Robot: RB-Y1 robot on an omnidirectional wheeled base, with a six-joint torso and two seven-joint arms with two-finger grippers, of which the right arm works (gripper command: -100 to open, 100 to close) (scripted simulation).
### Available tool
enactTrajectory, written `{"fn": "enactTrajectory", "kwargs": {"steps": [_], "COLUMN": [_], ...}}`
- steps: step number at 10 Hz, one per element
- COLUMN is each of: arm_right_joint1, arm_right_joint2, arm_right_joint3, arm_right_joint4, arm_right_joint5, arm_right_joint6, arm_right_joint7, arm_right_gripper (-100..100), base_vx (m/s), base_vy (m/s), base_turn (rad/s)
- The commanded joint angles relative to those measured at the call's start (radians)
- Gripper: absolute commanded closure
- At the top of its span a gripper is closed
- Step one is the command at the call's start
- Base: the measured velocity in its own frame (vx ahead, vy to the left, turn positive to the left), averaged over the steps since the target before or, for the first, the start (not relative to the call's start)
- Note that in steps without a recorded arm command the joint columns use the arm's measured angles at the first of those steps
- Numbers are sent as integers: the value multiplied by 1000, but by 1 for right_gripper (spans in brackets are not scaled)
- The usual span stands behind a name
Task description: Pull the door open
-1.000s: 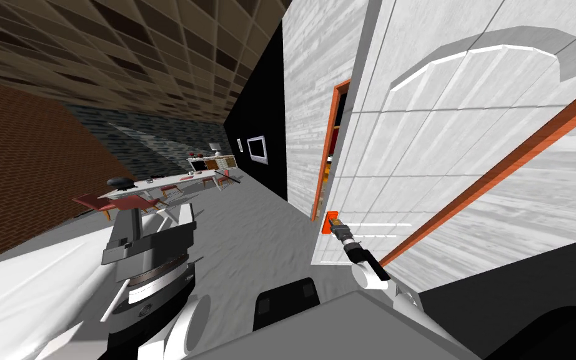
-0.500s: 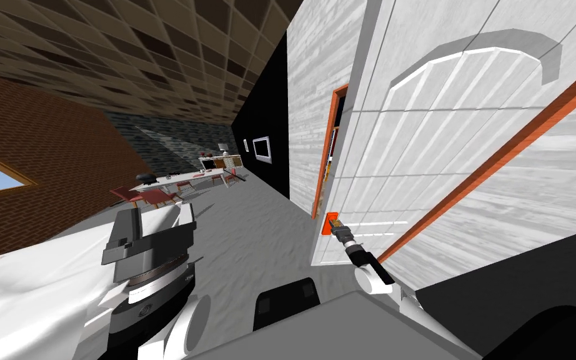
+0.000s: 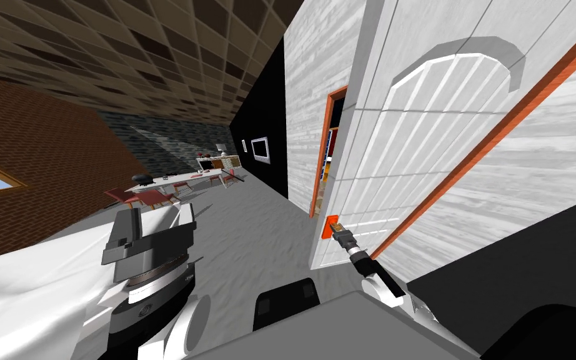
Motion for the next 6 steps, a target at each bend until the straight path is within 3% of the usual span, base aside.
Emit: {"fn": "enactTrajectory", "kwargs": {"steps": [1,2,3,6], "arm_right_joint1": [43,65,65,128], "arm_right_joint2": [-30,-51,-51,-111], "arm_right_joint3": [29,49,49,106], "arm_right_joint4": [-29,-40,-40,-71], "arm_right_joint5": [21,35,35,76], "arm_right_joint6": [-40,-67,-67,-145], "arm_right_joint7": [-19,-34,-34,-79], "arm_right_gripper": [100,100,100,100], "base_vx": [-58,-59,-40,-25], "base_vy": [-36,-41,-28,-49], "base_turn": [-52,-51,-26,-54]}}
